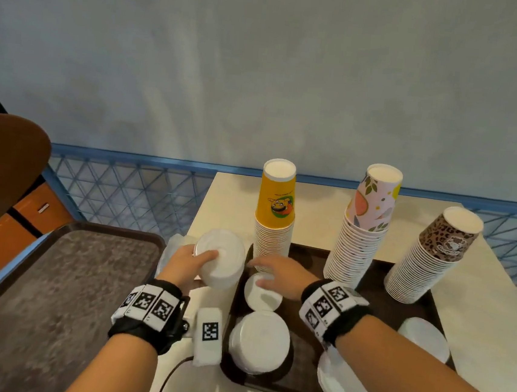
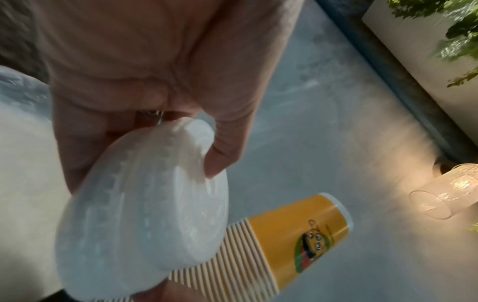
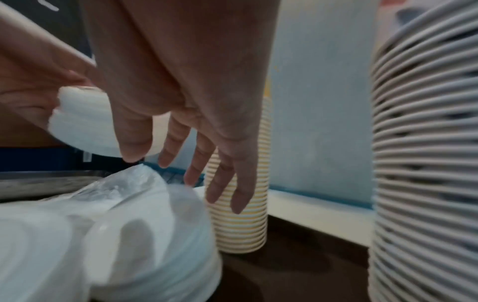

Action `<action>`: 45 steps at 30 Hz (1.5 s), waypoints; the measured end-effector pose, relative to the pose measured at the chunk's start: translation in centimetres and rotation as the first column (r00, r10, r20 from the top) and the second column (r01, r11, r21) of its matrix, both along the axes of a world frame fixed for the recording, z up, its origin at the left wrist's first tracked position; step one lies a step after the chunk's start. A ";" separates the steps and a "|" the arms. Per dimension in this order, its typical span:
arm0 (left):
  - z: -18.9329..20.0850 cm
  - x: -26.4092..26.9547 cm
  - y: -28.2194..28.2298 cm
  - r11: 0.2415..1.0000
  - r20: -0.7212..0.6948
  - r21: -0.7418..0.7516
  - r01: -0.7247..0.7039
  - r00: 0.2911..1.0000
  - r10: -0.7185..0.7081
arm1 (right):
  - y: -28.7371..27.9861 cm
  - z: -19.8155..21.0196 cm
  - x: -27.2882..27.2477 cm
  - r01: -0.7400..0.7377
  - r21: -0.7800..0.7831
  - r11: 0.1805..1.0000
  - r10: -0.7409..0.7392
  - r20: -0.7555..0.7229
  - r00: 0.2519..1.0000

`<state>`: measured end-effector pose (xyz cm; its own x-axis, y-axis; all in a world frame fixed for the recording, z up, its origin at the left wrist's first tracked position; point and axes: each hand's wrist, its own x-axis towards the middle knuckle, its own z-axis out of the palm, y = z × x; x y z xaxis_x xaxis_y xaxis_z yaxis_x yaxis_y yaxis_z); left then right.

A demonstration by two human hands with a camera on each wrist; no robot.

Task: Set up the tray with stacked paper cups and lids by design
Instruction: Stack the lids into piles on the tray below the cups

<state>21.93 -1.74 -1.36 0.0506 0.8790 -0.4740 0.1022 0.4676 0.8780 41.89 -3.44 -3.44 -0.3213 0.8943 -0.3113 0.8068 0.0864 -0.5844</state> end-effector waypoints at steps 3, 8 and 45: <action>-1.6 -0.5 0.5 1.000 -0.026 -0.025 -0.003 1.000 0.002 | 0.5 -2.0 -1.3 -0.108 0.002 0.994 0.107 0.131 0.986; -4.2 0.2 1.5 0.996 -0.092 -0.066 0.055 0.994 -0.061 | 1.9 -2.9 -0.1 -0.109 -0.076 0.991 0.124 0.229 0.966; -5.8 4.6 -2.8 0.781 -0.732 -0.139 0.610 0.467 -0.495 | -5.8 -1.1 -1.0 0.361 -0.438 0.823 -0.248 0.295 0.923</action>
<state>26.54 -4.59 -7.20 0.2559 0.8420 -0.4750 0.8950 -0.0207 0.4455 40.85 -9.24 -4.59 0.0687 0.6570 -0.7507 0.8543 -0.4274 -0.2958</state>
